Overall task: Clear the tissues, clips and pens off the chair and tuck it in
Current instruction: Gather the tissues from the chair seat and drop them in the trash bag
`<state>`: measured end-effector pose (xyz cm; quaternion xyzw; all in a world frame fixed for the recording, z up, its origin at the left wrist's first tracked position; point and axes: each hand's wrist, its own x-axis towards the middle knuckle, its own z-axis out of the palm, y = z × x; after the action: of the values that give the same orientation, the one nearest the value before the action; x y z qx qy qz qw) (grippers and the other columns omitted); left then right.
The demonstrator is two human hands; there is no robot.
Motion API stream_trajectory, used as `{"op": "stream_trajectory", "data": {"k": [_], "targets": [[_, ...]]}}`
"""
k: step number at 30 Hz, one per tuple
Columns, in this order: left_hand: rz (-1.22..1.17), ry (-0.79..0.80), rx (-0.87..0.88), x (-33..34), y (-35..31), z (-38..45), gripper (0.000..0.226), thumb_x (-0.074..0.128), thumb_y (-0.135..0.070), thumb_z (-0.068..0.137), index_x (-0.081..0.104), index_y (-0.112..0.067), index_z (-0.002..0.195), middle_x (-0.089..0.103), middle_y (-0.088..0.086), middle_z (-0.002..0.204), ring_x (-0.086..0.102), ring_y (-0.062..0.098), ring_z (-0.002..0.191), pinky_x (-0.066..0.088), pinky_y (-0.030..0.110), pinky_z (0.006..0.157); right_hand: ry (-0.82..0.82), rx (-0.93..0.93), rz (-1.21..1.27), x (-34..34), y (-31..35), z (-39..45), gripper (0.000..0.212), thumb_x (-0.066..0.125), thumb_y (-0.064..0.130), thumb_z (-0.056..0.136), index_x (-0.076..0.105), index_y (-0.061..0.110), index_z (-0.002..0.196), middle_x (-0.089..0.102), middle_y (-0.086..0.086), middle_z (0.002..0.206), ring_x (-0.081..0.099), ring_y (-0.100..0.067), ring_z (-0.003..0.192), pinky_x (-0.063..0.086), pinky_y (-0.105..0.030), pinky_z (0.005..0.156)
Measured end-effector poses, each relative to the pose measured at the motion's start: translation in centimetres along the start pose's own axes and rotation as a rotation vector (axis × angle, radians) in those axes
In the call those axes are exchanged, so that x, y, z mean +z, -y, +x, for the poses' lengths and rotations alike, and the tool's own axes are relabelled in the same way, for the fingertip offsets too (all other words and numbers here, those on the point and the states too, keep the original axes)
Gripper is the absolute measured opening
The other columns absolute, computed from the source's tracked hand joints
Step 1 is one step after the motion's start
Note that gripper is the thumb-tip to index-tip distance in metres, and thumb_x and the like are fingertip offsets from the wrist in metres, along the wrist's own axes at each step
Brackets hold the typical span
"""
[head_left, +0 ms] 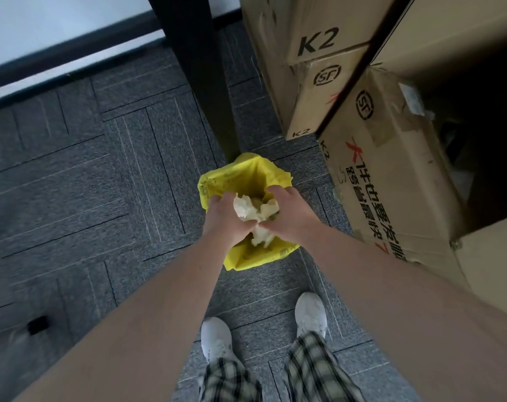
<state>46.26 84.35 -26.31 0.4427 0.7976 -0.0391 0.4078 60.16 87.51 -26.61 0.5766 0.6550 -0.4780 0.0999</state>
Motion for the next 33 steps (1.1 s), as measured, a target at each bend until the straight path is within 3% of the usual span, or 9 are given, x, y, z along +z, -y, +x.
{"op": "stream_trajectory", "data": {"k": [8, 17, 22, 27, 31, 33], "targets": [[0.030, -0.010, 0.070, -1.7, -1.2, -1.9, 0.091, 0.077, -0.039, 0.073, 0.026, -0.015, 0.145, 0.029, 0.011, 0.148, 0.037, 0.031, 0.134, 0.038, 0.040, 0.106, -0.016, -0.041, -0.080, -2.1, 1.1, -2.0, 0.072, 0.068, 0.035, 0.083, 0.031, 0.021, 0.144, 0.035, -0.008, 0.143, 0.049, -0.034, 0.123, 0.048, -0.048, 0.096], [0.113, 0.013, 0.126, -5.5, -2.4, -5.4, 0.090, 0.072, -0.043, 0.076, 0.022, -0.021, 0.147, 0.023, 0.009, 0.154, 0.029, 0.031, 0.140, 0.036, 0.046, 0.111, 0.005, -0.060, -0.207, -5.6, 3.2, -5.5, 0.071, 0.068, 0.035, 0.083, 0.031, 0.024, 0.142, 0.035, -0.008, 0.142, 0.042, -0.035, 0.128, 0.046, -0.051, 0.098], [0.099, 0.085, 0.118, -9.6, -2.4, -10.1, 0.076, 0.071, -0.049, 0.070, 0.042, -0.021, 0.135, 0.042, 0.012, 0.141, 0.040, 0.032, 0.130, 0.041, 0.048, 0.105, 0.054, -0.102, -0.317, -8.5, 6.1, -9.4, 0.072, 0.067, 0.037, 0.083, 0.030, 0.024, 0.143, 0.037, -0.008, 0.141, 0.040, -0.034, 0.130, 0.043, -0.053, 0.102], [0.030, 0.049, 0.082, -14.7, -2.4, -16.5, 0.067, 0.064, -0.040, 0.075, 0.044, -0.014, 0.134, 0.044, 0.015, 0.139, 0.036, 0.029, 0.133, 0.036, 0.037, 0.107, 0.078, -0.160, -0.377, -11.8, 10.4, -14.3, 0.071, 0.063, 0.040, 0.082, 0.030, 0.024, 0.143, 0.039, -0.010, 0.139, 0.040, -0.033, 0.129, 0.043, -0.050, 0.102], [0.022, -0.024, 0.019, -19.6, -1.9, -21.6, 0.083, 0.065, -0.045, 0.076, 0.028, -0.018, 0.145, 0.033, 0.014, 0.149, 0.032, 0.030, 0.137, 0.035, 0.038, 0.111, 0.063, -0.249, -0.431, -14.3, 14.9, -18.1, 0.075, 0.064, 0.044, 0.078, 0.030, 0.025, 0.143, 0.043, -0.010, 0.136, 0.043, -0.032, 0.127, 0.045, -0.048, 0.100], [0.038, -0.090, 0.004, -21.8, -1.3, -24.1, 0.080, 0.063, -0.042, 0.082, 0.022, -0.020, 0.148, 0.025, 0.011, 0.154, 0.028, 0.030, 0.140, 0.032, 0.040, 0.113, 0.046, -0.295, -0.459, -15.1, 17.5, -20.4, 0.076, 0.064, 0.041, 0.082, 0.027, 0.024, 0.146, 0.041, -0.011, 0.140, 0.044, -0.031, 0.127, 0.045, -0.047, 0.101]]}}
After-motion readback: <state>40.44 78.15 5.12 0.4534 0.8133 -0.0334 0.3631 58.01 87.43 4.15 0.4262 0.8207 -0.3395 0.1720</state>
